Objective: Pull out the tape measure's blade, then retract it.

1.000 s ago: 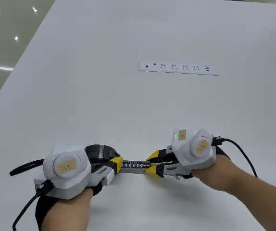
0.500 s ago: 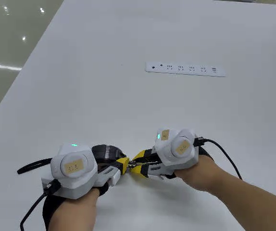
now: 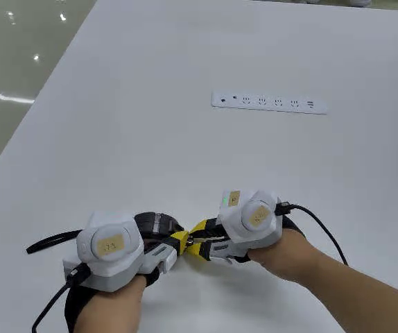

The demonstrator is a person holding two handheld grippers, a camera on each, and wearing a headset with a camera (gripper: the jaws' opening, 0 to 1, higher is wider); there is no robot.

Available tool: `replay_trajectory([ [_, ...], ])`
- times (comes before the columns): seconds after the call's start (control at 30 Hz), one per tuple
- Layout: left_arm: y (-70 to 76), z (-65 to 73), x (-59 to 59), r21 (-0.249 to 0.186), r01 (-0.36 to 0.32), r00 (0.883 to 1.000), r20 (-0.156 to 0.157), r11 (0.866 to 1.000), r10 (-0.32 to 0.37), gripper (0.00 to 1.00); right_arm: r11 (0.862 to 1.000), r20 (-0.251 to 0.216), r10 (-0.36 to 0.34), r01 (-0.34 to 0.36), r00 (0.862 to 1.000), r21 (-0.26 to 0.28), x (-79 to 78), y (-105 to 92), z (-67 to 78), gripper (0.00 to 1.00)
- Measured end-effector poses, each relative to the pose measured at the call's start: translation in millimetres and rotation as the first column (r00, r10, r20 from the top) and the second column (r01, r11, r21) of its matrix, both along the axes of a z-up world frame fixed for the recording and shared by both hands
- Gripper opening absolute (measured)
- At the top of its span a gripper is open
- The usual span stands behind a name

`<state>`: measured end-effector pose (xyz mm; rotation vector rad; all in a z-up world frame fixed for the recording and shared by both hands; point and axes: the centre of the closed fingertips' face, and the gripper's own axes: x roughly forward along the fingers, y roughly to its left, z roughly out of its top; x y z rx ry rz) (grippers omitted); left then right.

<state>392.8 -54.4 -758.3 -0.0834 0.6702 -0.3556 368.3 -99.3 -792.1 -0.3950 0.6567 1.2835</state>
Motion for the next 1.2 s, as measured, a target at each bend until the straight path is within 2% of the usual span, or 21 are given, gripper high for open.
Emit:
replay_trajectory([
  [0.1,1.0,0.6,0.0,-0.020,0.003,1.000,-0.008,1.000,-0.003,0.59,1.000,-0.013,-0.019,0.019,1.000,0.002,0.0,-1.3,-0.3,0.23],
  [0.17,1.6,1.7,-1.0,-0.038,0.001,1.000,-0.009,0.999,-0.001,0.59,1.000,-0.008,-0.016,0.016,1.000,-0.002,-0.6,-2.5,-0.1,0.23],
  [0.2,1.0,1.0,-2.0,-0.031,0.010,1.000,-0.013,0.999,-0.010,0.59,1.000,-0.008,-0.022,0.022,1.000,0.000,0.1,-2.5,1.1,0.24],
  [0.33,0.2,2.6,-3.4,-0.009,0.025,1.000,0.000,1.000,-0.025,0.58,1.000,-0.006,-0.024,0.024,1.000,0.005,0.2,-1.4,2.5,0.23],
  [0.47,0.9,7.1,-6.0,-0.020,0.027,1.000,0.004,0.999,-0.026,0.60,0.999,-0.004,-0.038,0.038,0.999,0.009,-0.7,-5.6,6.6,0.24],
  [0.57,0.0,9.0,-11.5,-0.004,0.063,0.998,0.014,0.998,-0.063,0.61,0.997,-0.010,-0.068,0.069,0.998,0.028,-3.1,-9.6,13.1,0.27],
  [0.63,3.0,12.1,-13.5,-0.009,0.070,0.997,0.017,0.998,-0.070,0.61,0.996,-0.004,-0.085,0.085,0.996,0.030,-5.1,-14.3,15.0,0.28],
  [0.7,6.3,15.4,-15.2,-0.001,0.085,0.996,0.024,0.996,-0.085,0.61,0.992,-0.018,-0.118,0.119,0.993,0.045,-7.6,-19.2,18.0,0.30],
  [0.73,9.0,15.3,-15.7,0.023,0.094,0.995,0.031,0.995,-0.094,0.61,0.989,-0.017,-0.136,0.136,0.991,0.048,-7.7,-21.7,19.1,0.32],
  [0.8,11.0,16.0,-19.4,-0.004,0.099,0.995,0.021,0.995,-0.099,0.62,0.986,-0.026,-0.158,0.159,0.987,0.053,-10.9,-26.3,22.4,0.36],
  [0.87,15.2,17.7,-21.9,0.013,0.114,0.993,0.025,0.993,-0.114,0.63,0.981,-0.025,-0.185,0.186,0.982,0.059,-13.4,-31.7,25.6,0.38],
  [0.9,16.5,19.2,-22.7,0.004,0.116,0.993,0.024,0.993,-0.116,0.63,0.979,-0.032,-0.191,0.192,0.981,0.063,-15.7,-33.5,27.2,0.39],
  [0.97,18.6,25.9,-24.2,-0.025,0.124,0.992,0.033,0.992,-0.123,0.64,0.973,-0.001,-0.218,0.217,0.976,0.081,-17.0,-38.5,35.3,0.43],
  [1.03,20.6,27.3,-27.8,-0.014,0.144,0.989,0.034,0.989,-0.144,0.64,0.964,-0.018,-0.250,0.250,0.968,0.092,-20.3,-44.4,40.1,0.46],
  [1.1,22.8,28.7,-31.4,0.012,0.178,0.983,0.043,0.984,-0.178,0.64,0.958,0.003,-0.271,0.269,0.963,0.095,-23.5,-51.1,44.4,0.51],
  [1.2,28.4,31.2,-33.8,-0.011,0.188,0.981,0.040,0.982,-0.188,0.66,0.951,0.006,-0.297,0.295,0.955,0.097,-30.5,-61.1,47.4,0.56],
])
